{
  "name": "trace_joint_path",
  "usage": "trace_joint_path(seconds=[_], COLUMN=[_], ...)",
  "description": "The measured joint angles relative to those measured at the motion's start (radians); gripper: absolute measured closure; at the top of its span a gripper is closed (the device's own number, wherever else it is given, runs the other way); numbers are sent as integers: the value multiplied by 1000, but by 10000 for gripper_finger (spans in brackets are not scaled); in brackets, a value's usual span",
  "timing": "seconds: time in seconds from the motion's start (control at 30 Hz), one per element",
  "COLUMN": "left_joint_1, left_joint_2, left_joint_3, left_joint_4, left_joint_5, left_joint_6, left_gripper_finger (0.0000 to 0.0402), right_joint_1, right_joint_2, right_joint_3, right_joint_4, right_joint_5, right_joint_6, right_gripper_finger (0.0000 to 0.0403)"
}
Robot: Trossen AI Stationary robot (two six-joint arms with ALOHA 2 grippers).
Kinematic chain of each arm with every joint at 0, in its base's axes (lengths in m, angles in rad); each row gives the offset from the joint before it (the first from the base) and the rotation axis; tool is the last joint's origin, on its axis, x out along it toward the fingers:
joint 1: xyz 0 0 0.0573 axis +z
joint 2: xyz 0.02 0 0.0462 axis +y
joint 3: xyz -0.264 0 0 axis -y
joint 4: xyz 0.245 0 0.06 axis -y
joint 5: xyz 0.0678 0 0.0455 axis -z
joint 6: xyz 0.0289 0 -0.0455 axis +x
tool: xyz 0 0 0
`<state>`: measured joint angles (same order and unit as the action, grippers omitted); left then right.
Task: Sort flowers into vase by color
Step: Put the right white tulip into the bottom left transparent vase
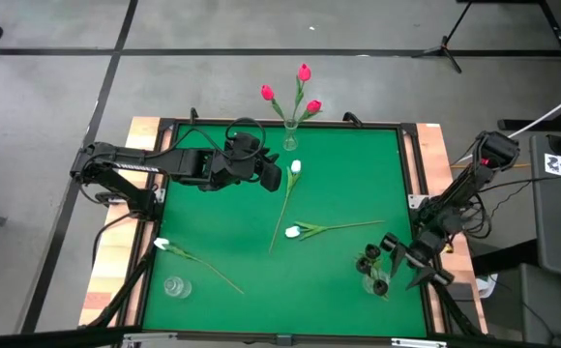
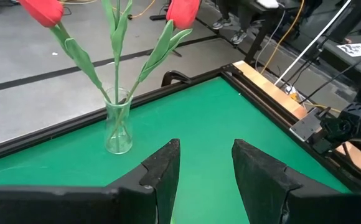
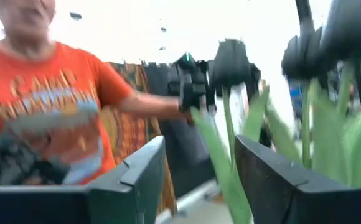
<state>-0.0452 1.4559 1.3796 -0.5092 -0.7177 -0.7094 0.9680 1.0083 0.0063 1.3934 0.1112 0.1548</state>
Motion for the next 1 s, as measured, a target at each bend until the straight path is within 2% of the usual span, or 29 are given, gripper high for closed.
trace_joint_path(seconds=[0.23,0.4,0.5,0.57,0.63,0.77,0.83,1.0], left_joint_1=[-2,-3,-3,-3,-3,-3,-3,-11], left_joint_2=[0,0,0,0,0,0,0,0], left_joint_3=[0,1,1,1,1,1,1,1], left_joint_4=[48,59,59,59,58,58,58,55], left_joint_5=[66,119,143,157,160,161,161,169], left_joint_6=[1,-1,-21,-22,-23,-23,-24,-20], left_gripper_finger=[258,258,258,258,258,258,258,258], right_joint_1=[-42,-166,-255,-318,-390,-528,-583,-675], right_joint_2=[-216,-408,-530,-608,-676,-751,-746,-709], right_joint_3=[4,36,78,130,203,426,538,750], right_joint_4=[28,-50,-191,-353,-594,-1240,-1496,-1812], right_joint_5=[-24,-147,-229,-272,-316,-370,-367,-299], right_joint_6=[-53,-61,-53,-56,-63,-144,-215,-417], right_gripper_finger=[226,236,246,253,260,269,269,265])
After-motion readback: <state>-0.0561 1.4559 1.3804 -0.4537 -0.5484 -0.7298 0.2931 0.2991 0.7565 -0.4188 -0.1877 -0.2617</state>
